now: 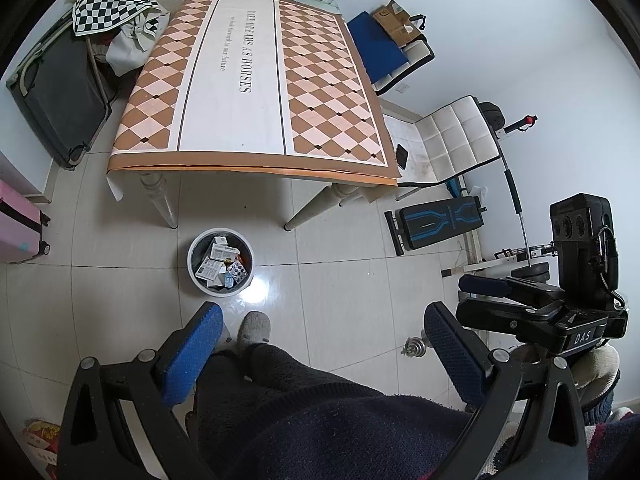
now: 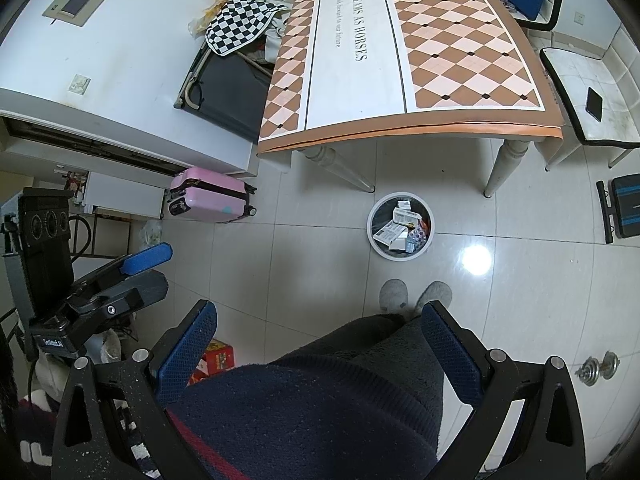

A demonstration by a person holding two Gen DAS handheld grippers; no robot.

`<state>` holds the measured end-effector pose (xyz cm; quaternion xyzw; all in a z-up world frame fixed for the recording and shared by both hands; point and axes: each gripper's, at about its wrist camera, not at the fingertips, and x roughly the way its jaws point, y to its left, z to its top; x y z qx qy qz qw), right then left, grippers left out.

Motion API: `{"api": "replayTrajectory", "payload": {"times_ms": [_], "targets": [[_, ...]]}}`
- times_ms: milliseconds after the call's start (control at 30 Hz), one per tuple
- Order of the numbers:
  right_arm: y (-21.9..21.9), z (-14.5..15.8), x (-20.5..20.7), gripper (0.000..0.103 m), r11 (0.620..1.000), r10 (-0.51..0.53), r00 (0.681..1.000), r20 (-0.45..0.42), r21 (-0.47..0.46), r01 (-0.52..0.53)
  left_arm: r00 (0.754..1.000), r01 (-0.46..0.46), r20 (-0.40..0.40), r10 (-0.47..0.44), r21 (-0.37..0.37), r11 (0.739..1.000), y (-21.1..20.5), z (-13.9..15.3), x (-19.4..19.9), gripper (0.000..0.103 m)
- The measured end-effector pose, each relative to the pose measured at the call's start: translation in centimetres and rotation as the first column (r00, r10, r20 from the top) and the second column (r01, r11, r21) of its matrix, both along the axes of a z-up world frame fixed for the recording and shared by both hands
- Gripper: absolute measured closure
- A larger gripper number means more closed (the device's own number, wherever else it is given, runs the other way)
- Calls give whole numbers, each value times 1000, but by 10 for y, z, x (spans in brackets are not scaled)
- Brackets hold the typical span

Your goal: Collect trash

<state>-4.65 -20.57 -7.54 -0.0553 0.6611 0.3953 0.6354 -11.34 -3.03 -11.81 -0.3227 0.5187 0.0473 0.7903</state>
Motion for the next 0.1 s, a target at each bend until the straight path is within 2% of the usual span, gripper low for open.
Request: {"api": "replayTrajectory", "payload": {"times_ms": [100], "targets": [[-1,2,2,0,1000,7,1000,-2,1,-7,1000,-2,-1,2,-3,1000,0,0,0,0]]}}
